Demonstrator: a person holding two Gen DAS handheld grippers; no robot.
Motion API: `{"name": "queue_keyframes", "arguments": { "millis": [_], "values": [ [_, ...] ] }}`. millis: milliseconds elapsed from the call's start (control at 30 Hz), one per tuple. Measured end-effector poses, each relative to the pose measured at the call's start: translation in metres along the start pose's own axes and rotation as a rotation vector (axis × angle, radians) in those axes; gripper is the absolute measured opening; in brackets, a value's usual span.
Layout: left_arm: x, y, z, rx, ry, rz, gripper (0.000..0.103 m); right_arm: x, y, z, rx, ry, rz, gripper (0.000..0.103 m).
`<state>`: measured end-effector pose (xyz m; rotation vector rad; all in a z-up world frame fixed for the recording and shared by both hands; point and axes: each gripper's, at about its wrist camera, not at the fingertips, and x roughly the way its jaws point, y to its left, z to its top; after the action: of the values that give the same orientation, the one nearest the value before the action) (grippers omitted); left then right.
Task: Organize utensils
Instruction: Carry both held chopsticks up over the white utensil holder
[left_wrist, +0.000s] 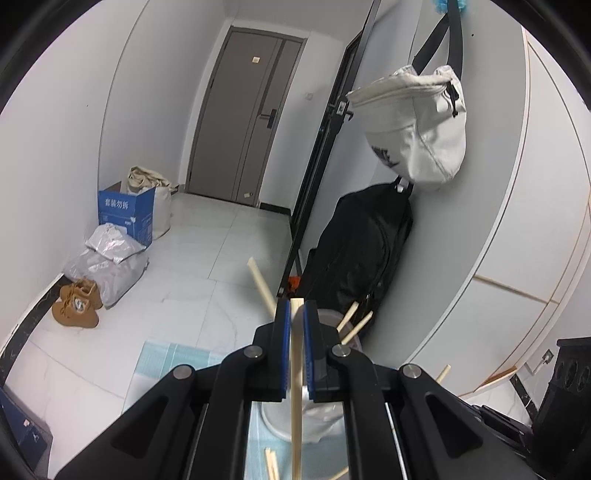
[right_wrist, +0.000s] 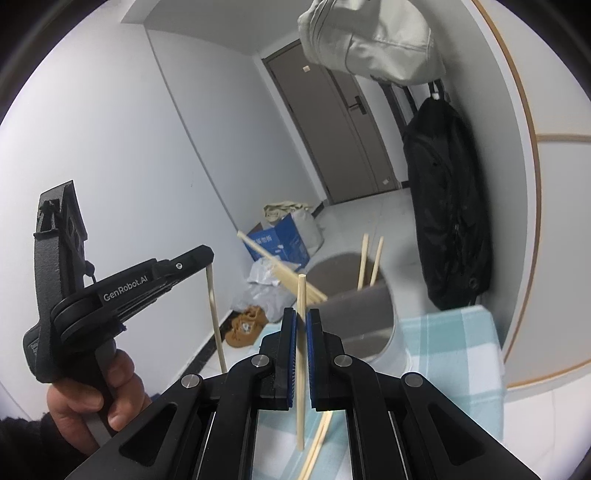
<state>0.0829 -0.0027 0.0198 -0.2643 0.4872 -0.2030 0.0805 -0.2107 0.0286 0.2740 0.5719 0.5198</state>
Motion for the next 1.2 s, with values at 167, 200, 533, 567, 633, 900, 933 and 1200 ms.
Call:
{"name": "queue_keyframes", "arguments": {
  "millis": [167,200,533,567,633,900,933,1200],
  "values": [
    [0.011,-0.010,0.027,-0.012,-0.024,-0.017,0.003,0.000,-0.004,0.040,-0.008,-0.021,-0.008,0.005],
    [0.013,-0.012,0.031,-0.013,-0.029,-0.019,0.003,0.001,-0.005,0.047,-0.009,-0.023,-0.010,0.005],
    [0.047,-0.024,0.071,0.025,-0.111,0.024,0.003,0.032,-0.021,0.117,-0.021,-0.034,-0.034,0.005],
    [0.051,-0.024,0.072,0.027,-0.117,0.034,0.003,0.035,-0.022,0.121,-0.021,-0.035,-0.035,0.005],
    [0.060,-0.022,0.074,0.026,-0.126,0.045,0.003,0.043,-0.026,0.131,-0.020,-0.036,-0.034,0.005],
    [0.086,-0.016,0.070,0.028,-0.151,0.088,0.003,0.069,-0.032,0.148,-0.045,-0.039,-0.035,0.005],
    [0.089,-0.015,0.068,0.028,-0.149,0.092,0.003,0.073,-0.033,0.148,-0.052,-0.036,-0.037,0.005],
    [0.098,-0.014,0.053,0.057,-0.155,0.055,0.003,0.093,-0.044,0.136,-0.055,-0.006,-0.025,0.005]
  ]
}}
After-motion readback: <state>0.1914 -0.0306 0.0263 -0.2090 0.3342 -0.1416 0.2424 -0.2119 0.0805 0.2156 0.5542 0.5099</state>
